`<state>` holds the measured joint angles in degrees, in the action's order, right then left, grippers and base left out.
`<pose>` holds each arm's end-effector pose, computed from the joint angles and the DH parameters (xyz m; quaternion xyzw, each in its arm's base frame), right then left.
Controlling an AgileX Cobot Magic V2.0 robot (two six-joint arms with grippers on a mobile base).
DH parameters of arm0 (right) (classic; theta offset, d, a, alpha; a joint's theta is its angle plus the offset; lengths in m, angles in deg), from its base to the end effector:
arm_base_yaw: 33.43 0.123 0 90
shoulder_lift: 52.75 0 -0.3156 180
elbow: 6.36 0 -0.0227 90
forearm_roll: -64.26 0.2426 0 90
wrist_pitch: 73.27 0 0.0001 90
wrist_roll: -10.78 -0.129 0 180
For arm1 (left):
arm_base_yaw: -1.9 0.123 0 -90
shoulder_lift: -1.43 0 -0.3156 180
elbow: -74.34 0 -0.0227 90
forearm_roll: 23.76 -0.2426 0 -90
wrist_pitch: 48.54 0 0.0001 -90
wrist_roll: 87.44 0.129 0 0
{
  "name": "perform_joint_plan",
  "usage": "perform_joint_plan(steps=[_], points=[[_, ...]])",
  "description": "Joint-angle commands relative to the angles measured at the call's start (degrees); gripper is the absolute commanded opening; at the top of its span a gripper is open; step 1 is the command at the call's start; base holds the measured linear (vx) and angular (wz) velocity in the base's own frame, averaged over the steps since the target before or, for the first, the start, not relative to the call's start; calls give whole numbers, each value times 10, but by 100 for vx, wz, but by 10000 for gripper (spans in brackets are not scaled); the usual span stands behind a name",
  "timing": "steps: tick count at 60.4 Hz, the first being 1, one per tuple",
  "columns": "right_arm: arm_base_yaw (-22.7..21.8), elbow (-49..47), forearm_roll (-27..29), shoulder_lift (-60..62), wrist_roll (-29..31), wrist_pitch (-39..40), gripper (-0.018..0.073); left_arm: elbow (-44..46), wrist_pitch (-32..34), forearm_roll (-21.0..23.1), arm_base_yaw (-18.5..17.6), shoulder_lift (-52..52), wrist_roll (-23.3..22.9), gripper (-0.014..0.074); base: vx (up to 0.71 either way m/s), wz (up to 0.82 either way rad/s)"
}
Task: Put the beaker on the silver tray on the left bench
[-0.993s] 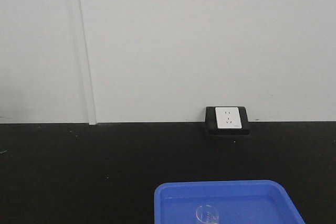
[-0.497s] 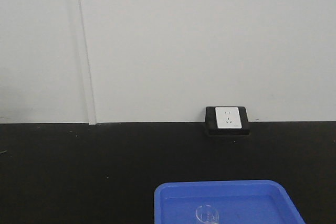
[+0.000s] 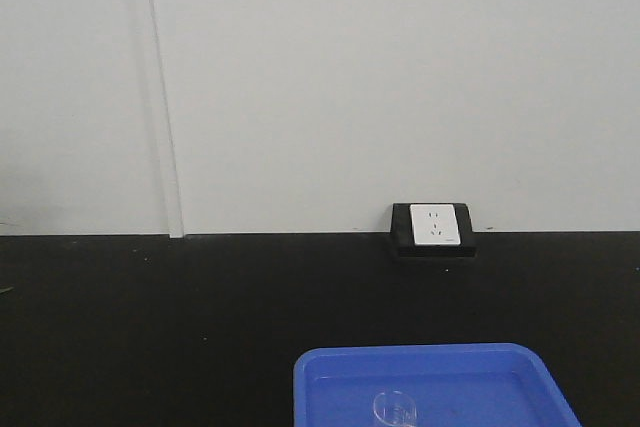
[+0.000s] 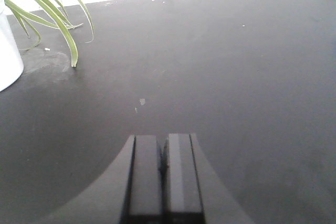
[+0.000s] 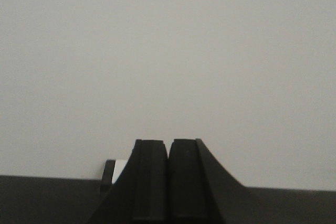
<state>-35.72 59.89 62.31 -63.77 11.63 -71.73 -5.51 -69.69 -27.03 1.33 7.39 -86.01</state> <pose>0.0469 -0.0018 0.2906 -0.0031 0.6138 -0.0348 0.7887 0.0498 0.0022 0.1585 0.0293 0.8029 0.0286 0.5947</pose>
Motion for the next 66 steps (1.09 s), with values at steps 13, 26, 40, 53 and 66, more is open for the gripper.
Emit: perform_joint_plan(steps=[13,26,40,53,66], points=[[-1,-90,-4,-167,3,-77,-9,-11,47,2,-3,-4,-1,1,0,0],[-1,-90,-2,-253,1,-45,20,-11,47,2,-3,-4,-1,1,0,0],[-1,-90,-2,-353,1,-31,221,-11,47,2,-3,-4,-1,1,0,0],[-1,-90,-1,-446,-2,56,535,-11,47,2,-3,-4,-1,1,0,0],[38,-90,-78,-568,-5,146,604,-11,47,2,-3,-4,-1,1,0,0]])
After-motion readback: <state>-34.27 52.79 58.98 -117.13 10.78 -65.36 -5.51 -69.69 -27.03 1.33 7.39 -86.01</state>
